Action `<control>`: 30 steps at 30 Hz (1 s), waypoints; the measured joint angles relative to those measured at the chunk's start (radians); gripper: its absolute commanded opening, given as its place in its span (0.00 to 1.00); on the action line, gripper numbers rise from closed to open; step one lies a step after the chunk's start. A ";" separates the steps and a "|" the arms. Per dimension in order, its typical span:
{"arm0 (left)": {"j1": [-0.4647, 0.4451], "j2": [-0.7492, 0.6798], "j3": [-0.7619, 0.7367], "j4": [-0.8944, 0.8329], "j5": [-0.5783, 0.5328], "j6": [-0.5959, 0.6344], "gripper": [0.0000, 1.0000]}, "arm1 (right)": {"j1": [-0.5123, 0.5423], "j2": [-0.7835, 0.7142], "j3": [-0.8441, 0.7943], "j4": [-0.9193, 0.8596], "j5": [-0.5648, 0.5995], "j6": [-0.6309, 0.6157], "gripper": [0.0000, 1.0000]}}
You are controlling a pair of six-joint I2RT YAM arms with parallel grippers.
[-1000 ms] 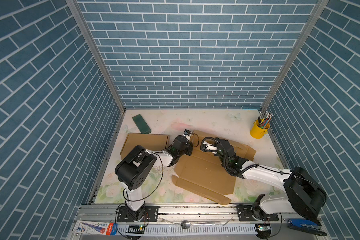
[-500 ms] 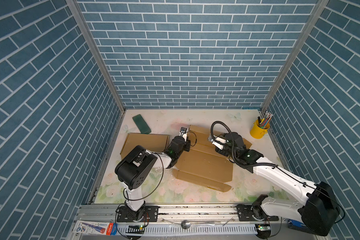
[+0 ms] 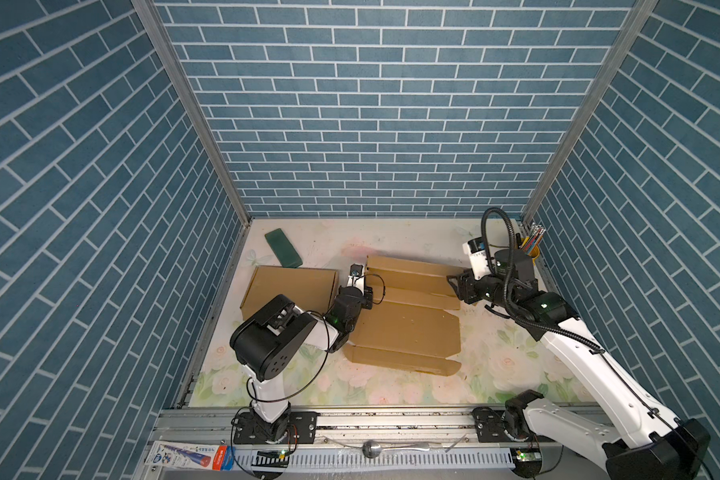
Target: Fold the paper box
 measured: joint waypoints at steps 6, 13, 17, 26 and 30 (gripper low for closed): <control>-0.031 0.034 -0.050 0.121 -0.059 0.015 0.04 | -0.114 0.082 0.077 -0.149 0.004 0.316 0.52; -0.046 0.055 -0.058 0.183 -0.074 0.033 0.04 | -0.127 0.200 0.137 -0.225 -0.009 0.415 0.67; -0.048 0.059 -0.058 0.198 -0.074 0.040 0.03 | -0.127 0.277 0.184 -0.227 -0.013 0.412 0.67; -0.048 0.062 -0.060 0.203 -0.073 0.045 0.03 | -0.122 0.353 0.203 -0.209 -0.092 0.422 0.58; -0.048 0.062 -0.059 0.203 -0.072 0.048 0.03 | -0.121 0.354 0.203 -0.161 -0.137 0.443 0.48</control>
